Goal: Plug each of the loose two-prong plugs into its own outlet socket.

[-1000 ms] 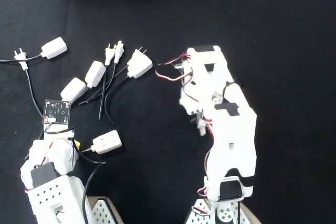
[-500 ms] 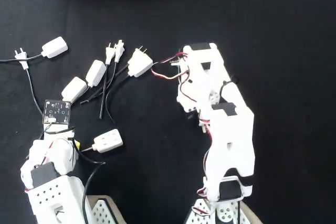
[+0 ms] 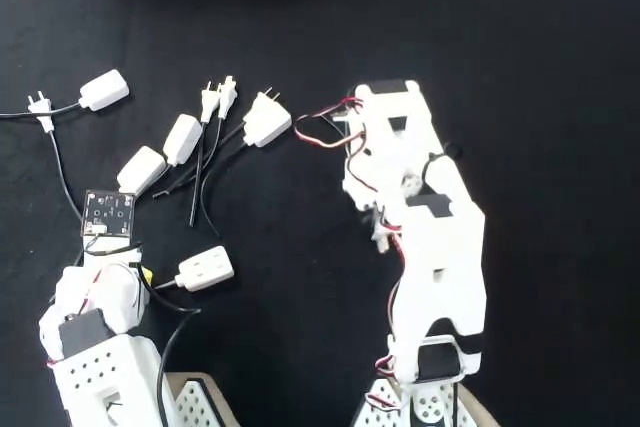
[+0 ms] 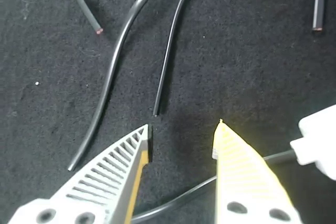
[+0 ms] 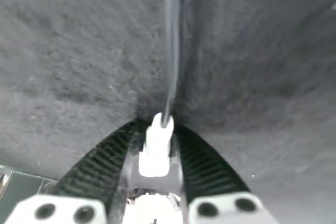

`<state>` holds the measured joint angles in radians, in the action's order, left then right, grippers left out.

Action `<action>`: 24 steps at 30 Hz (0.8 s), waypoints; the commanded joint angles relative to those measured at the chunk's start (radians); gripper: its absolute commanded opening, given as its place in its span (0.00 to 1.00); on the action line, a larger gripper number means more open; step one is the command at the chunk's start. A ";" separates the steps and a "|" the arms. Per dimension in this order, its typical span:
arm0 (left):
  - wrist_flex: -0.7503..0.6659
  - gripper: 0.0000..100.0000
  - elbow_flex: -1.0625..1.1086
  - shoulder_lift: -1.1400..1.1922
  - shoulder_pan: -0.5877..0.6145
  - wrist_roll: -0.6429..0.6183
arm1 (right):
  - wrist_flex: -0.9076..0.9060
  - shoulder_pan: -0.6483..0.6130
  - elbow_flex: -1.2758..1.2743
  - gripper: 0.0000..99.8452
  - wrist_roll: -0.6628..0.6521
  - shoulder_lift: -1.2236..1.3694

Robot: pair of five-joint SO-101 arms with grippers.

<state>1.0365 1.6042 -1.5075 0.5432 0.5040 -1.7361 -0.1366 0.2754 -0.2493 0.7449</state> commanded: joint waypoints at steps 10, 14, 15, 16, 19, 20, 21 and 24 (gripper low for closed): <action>-0.015 0.20 -0.002 -0.008 -0.008 0.009 | 0.071 -0.114 -0.220 0.03 0.026 -0.489; -0.015 0.20 -0.002 -0.008 -0.008 0.009 | 0.242 -0.184 -0.496 0.03 0.048 -0.771; -0.015 0.20 -0.002 -0.008 -0.008 0.009 | 0.287 -0.206 -0.573 0.03 0.048 -0.845; -0.015 0.20 -0.002 -0.008 -0.008 0.009 | 0.327 -0.229 -0.648 0.03 0.048 -0.914; -0.015 0.20 -0.002 -0.008 -0.008 0.009 | 0.405 -0.287 -0.831 0.03 0.049 -1.087; -0.015 0.20 -0.002 -0.008 -0.008 0.009 | 0.402 -0.304 -0.871 0.03 0.049 -1.122; -0.014 0.20 -0.002 -0.008 -0.008 0.009 | 0.387 -0.315 -0.901 0.03 0.049 -1.142; -0.002 0.20 -0.004 -0.008 -0.008 0.009 | 0.351 -0.293 -0.958 0.03 0.041 -1.119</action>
<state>1.0365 1.6042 -1.5075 0.5432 0.5040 -1.3679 -0.4358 -0.6467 -0.2079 -0.3414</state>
